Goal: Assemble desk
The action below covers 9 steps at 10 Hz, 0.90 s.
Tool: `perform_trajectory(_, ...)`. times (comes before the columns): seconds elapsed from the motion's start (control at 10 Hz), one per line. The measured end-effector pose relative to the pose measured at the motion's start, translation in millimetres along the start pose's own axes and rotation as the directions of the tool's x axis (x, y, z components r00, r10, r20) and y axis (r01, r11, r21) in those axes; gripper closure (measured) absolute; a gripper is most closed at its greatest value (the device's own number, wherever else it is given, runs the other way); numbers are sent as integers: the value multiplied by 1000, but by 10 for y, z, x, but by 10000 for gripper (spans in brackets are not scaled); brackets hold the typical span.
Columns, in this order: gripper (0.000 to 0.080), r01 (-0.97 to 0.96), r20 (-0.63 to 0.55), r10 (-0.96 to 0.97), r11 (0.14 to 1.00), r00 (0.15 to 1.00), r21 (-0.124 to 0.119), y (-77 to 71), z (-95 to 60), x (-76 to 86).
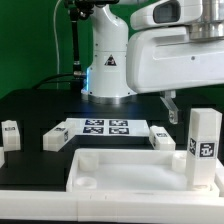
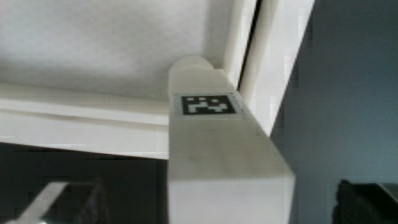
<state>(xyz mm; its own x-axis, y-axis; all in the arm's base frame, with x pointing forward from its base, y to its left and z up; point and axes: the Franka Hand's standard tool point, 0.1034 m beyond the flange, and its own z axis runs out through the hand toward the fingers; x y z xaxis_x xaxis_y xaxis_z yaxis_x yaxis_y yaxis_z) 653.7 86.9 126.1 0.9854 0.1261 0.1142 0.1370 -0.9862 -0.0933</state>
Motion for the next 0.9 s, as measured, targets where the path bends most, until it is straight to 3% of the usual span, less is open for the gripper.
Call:
perform_trajectory(0.2,413,7,3,-7,1000,1000,0,-2,16,-10)
perform_trajectory(0.3,413,6,3,-6,1000,1000,0,-1,15,-9)
perform_trajectory(0.4,509,6,3,-6,1000,1000,0,-2,16,-9)
perform_trajectory(0.9,509,-100,3,100,995,995,3,-12,17,-9)
